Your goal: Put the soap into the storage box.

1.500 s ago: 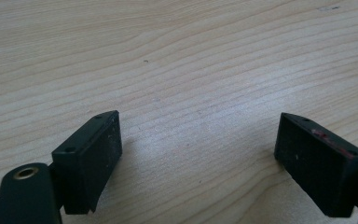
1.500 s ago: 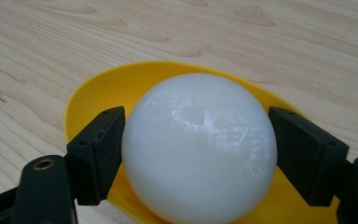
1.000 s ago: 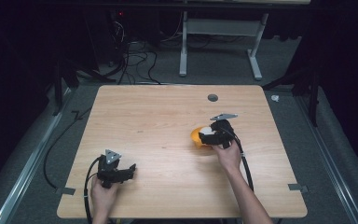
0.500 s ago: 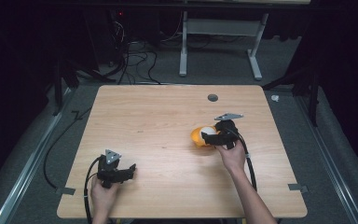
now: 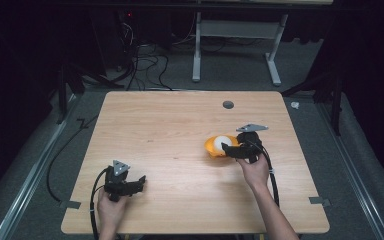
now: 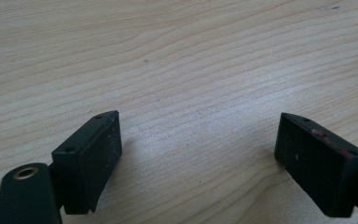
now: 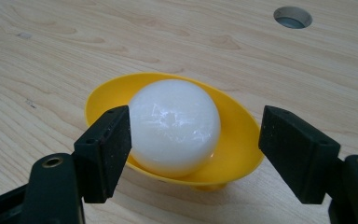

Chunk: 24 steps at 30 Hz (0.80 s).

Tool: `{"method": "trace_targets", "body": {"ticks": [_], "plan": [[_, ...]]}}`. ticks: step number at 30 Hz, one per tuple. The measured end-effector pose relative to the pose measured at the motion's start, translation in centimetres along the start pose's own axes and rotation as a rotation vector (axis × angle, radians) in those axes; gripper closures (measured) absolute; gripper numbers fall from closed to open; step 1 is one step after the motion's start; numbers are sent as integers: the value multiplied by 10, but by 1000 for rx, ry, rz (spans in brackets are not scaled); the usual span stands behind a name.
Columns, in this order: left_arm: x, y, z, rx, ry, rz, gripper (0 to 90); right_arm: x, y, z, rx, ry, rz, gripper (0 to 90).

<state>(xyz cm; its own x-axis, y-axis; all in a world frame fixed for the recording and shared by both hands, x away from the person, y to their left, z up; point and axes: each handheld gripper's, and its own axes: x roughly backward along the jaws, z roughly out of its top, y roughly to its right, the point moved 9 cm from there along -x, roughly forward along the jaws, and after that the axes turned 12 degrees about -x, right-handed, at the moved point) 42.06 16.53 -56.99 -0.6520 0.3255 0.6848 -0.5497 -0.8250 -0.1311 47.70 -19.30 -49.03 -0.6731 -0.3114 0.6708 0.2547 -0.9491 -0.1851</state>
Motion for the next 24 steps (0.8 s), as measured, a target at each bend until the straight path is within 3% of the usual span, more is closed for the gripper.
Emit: {"method": "trace_targets", "body": {"ticks": [24], "plan": [[0,0,0,0,0,1,152,32,20,-8,-43,66,0,277]]}}
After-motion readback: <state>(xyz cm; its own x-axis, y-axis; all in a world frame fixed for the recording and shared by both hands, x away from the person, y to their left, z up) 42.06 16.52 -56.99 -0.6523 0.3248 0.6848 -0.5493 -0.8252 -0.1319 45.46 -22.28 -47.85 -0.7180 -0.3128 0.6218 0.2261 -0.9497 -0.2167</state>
